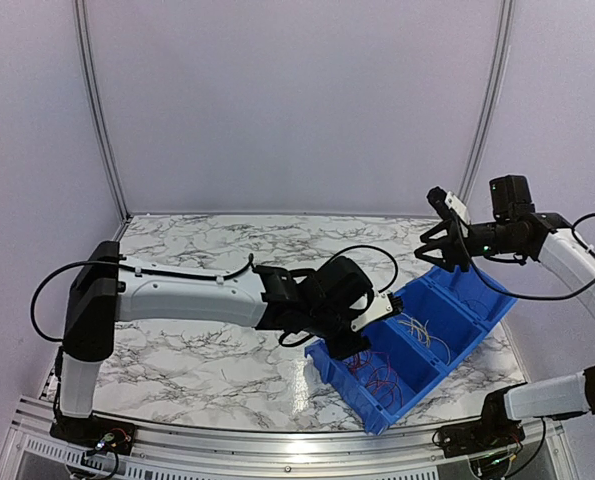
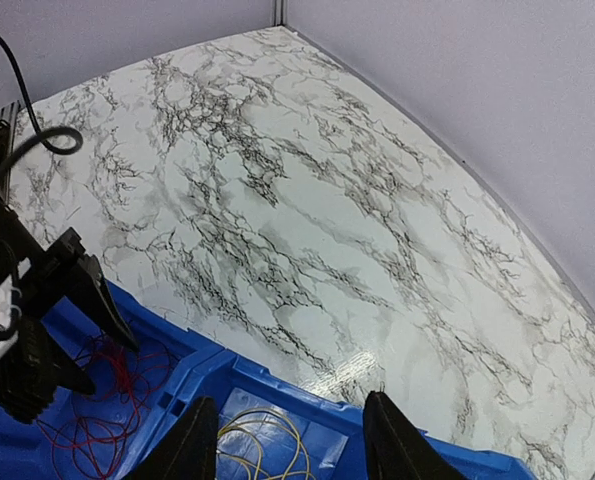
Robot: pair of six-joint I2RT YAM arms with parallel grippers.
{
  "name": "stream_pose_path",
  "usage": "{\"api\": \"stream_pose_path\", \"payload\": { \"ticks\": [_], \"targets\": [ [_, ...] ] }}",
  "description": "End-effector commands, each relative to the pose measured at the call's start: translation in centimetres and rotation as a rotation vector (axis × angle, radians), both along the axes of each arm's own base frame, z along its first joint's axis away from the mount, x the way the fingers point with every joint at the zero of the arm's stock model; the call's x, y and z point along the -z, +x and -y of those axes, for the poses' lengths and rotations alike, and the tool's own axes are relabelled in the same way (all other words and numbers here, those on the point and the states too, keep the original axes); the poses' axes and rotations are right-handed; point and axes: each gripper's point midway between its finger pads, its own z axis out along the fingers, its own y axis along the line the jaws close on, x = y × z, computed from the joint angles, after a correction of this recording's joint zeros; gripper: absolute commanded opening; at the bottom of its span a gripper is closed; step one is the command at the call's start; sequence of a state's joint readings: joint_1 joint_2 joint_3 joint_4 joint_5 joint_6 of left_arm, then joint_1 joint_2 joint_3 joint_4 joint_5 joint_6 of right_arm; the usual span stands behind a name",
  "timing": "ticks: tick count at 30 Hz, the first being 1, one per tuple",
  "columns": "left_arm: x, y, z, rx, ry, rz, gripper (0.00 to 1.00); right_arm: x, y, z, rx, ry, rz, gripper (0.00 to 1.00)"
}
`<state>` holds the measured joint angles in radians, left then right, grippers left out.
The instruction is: Untangle the cables
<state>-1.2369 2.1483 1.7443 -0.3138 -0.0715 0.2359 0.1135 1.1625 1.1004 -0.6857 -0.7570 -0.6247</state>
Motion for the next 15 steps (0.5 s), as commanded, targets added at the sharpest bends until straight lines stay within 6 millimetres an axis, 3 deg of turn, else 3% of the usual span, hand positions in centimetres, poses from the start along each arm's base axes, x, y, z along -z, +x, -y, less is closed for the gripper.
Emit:
{"api": "stream_pose_path", "payload": {
  "ticks": [1,5,8,11,15],
  "targets": [
    [-5.5,-0.4,-2.3,0.007,-0.03,0.08,0.59,-1.0,1.2,0.3,0.039,0.009,0.01,0.5],
    [-8.1,0.8,-5.4,-0.066,-0.029,0.161,0.6,-3.2,1.4,0.3,0.045,0.02,0.069,0.51],
    [-10.1,3.1,-8.5,-0.198,-0.031,0.228,0.62,-5.6,2.6,0.8,0.125,0.058,0.144,0.55],
    [-11.9,7.2,-13.5,-0.43,-0.017,0.317,0.68,-7.6,4.3,2.0,0.258,0.101,0.194,0.58],
    [-14.1,11.4,-20.2,-0.688,-0.109,0.277,0.69,-8.8,6.6,4.0,0.443,0.157,0.197,0.67]
  ]
}}
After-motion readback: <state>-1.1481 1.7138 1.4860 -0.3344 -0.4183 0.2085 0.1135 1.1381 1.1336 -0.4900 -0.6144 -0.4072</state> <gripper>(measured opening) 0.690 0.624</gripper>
